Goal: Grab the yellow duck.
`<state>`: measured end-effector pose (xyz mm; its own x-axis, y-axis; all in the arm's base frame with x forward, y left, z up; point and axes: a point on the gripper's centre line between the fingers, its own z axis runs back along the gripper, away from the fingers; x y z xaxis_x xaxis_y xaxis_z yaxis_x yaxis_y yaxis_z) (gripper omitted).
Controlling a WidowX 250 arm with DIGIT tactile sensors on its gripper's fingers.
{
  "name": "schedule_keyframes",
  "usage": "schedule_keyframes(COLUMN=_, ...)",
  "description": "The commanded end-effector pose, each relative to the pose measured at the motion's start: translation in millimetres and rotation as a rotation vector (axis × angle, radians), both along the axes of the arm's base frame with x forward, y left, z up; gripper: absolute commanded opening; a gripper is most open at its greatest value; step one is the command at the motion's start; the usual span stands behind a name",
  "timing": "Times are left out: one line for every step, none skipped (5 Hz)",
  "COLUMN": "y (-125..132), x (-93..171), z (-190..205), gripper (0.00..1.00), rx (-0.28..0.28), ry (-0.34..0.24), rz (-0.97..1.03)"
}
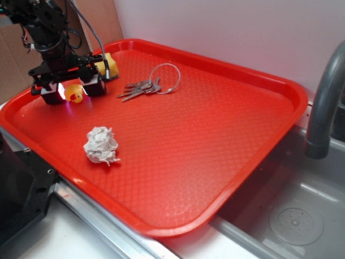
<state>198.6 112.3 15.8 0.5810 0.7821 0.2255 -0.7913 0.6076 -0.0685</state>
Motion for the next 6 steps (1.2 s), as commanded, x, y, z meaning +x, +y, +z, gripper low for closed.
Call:
schedule_keyframes(y=-1, x=0, z=21, gripper=0.0, rx=0.019, ry=-0.006, rz=-0.002)
schedule_keyframes(y=-17, x=14, z=45, gripper=0.0, rx=0.047, ry=0.029, rz=-0.122)
schedule_keyframes(y=-43, x=30, z=77, gripper=0.0, rx=-0.009, ry=0.074, rz=-0.291)
schedule_keyframes(y=-72, x=34, z=105, gripper=0.0, rx=-0.092, ry=0.066, rz=-0.382)
schedule_keyframes(y=-100, x=36, z=127, gripper=0.0, rx=-0.144, ry=0.09, rz=-0.456)
schedule_keyframes(y=-123, x=31, z=146, gripper=0.0, rx=-0.18, ry=0.08, rz=-0.519)
